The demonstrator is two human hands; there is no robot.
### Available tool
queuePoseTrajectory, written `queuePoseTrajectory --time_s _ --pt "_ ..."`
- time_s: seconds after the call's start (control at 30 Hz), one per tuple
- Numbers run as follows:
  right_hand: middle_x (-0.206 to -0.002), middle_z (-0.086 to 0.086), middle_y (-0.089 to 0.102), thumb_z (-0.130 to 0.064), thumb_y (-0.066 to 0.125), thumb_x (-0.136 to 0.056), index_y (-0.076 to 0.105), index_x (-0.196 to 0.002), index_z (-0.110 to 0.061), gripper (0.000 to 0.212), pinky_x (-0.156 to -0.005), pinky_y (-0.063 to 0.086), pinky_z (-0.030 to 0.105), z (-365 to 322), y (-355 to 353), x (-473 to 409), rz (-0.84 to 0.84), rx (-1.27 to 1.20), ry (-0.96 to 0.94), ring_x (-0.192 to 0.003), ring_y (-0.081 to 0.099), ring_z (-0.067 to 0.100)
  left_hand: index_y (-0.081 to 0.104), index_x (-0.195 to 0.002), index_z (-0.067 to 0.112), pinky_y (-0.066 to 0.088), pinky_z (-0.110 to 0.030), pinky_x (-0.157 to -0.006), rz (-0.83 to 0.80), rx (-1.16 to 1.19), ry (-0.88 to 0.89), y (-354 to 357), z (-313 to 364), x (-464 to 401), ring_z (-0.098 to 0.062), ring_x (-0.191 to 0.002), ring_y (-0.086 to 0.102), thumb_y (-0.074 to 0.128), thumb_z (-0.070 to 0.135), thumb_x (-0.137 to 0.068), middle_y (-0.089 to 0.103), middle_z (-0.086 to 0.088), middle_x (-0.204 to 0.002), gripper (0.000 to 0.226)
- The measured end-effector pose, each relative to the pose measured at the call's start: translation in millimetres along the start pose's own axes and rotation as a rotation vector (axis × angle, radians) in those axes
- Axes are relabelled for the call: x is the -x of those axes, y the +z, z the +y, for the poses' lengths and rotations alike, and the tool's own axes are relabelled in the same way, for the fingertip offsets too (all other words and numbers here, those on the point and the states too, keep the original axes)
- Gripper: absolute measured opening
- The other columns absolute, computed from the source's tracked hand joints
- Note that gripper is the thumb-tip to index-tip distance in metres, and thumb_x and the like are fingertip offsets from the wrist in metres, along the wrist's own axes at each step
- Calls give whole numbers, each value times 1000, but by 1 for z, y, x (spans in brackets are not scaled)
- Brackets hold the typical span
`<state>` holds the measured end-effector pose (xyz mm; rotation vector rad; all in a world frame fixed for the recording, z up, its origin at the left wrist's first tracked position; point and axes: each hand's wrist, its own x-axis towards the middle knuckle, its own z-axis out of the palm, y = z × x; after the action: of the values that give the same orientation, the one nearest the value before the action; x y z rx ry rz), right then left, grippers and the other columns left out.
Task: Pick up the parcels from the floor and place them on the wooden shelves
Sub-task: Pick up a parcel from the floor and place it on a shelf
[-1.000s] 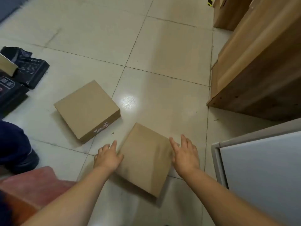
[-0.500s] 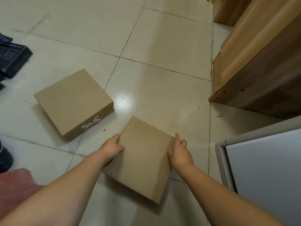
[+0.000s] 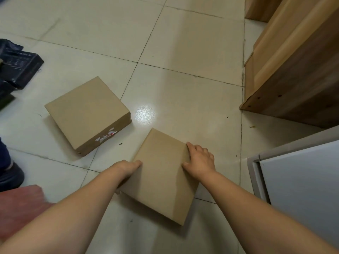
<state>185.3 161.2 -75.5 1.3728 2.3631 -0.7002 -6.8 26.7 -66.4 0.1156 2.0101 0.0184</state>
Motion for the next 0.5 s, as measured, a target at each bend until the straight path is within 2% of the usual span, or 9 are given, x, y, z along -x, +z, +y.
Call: queuePoseTrajectory --time_s 0.07,0.13,0.2,0.27,0.37,0.43,0.5 --pt "-137 8 41 -39 54 -80 20 -144 -26 73 -102 28 43 3 -2 1 8 -12 56 -125 36 30 47 -122 2 54 -36 -69 109 10 91 -3 2 -2 -40 -94 58 44 52 -84 56 -17 -101 62" --pt "-132 11 42 -42 55 -79 23 -141 -26 72 -98 31 42 8 -5 3 14 -36 134 -123 37 32 46 -127 3 42 -28 -72 305 -3 222 -6 5 -2 -37 -107 56 50 42 -83 58 -17 -111 59" --pt "-129 12 42 -47 56 -76 28 -138 -25 72 -97 33 42 13 -7 5 5 -63 200 -122 38 32 39 -130 2 36 -30 -75 417 95 322 -5 9 0 -35 -112 52 59 29 -81 55 -18 -120 59" --pt "-128 12 42 -48 59 -73 33 -135 -23 71 -96 36 42 16 -7 5 -28 -121 230 -121 40 33 39 -122 -1 41 -30 -74 377 139 318 1 14 0 -37 -105 55 62 21 -79 57 -20 -113 53" --pt "-127 12 45 -35 65 -73 38 -130 -18 66 -92 43 38 13 -5 2 -95 -371 254 -116 48 33 51 -110 -4 50 -35 -76 181 203 232 15 17 -2 -35 -90 59 58 15 -79 61 -21 -104 37" --pt "-124 11 51 -24 67 -72 40 -126 -16 61 -90 48 37 11 -5 1 -105 -563 278 -110 54 32 55 -108 -4 46 -33 -69 111 300 228 19 19 0 -31 -80 56 56 11 -79 61 -20 -102 32" --pt "-121 9 55 -19 67 -73 40 -125 -15 59 -89 48 36 13 -6 1 -113 -641 300 -107 55 30 45 -118 3 43 -32 -69 71 422 218 17 23 3 -28 -82 52 54 15 -84 55 -15 -106 37"
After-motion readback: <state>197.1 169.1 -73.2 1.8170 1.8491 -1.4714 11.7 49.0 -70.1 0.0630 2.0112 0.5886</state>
